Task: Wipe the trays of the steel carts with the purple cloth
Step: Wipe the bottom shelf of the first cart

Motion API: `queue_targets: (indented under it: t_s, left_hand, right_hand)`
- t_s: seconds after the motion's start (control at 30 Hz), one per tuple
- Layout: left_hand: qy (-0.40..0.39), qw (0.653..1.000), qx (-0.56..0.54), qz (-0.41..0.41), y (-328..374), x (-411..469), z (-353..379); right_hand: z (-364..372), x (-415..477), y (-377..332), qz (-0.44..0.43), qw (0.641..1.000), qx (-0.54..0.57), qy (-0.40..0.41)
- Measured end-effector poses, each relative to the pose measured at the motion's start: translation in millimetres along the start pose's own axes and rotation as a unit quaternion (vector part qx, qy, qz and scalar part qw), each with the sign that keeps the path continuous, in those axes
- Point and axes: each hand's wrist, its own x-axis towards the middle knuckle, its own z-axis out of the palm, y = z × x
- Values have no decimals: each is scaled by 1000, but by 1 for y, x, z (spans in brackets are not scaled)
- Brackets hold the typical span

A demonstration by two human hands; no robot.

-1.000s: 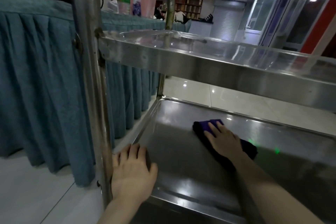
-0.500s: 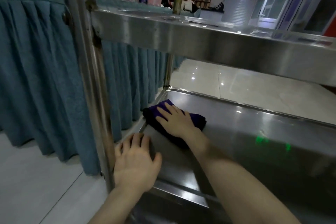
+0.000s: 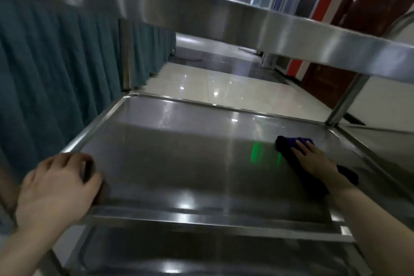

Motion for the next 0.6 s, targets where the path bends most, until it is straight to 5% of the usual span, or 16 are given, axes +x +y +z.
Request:
queue_targets:
  t_s: [0.13,0.4,0.6]
  left_hand:
    - [-21,1000,1,-1,-5,6,7]
    - [-11,1000,23,18,6,-5,-11]
    - [28,998,-15,49,10,-15,-20]
  right_hand:
    - [-2,-15,-13,-9,998,47,-34]
    - [-10,-86,-173,-220,970,101,-14]
    - [-13,-150,-195,-303,946,111,-12]
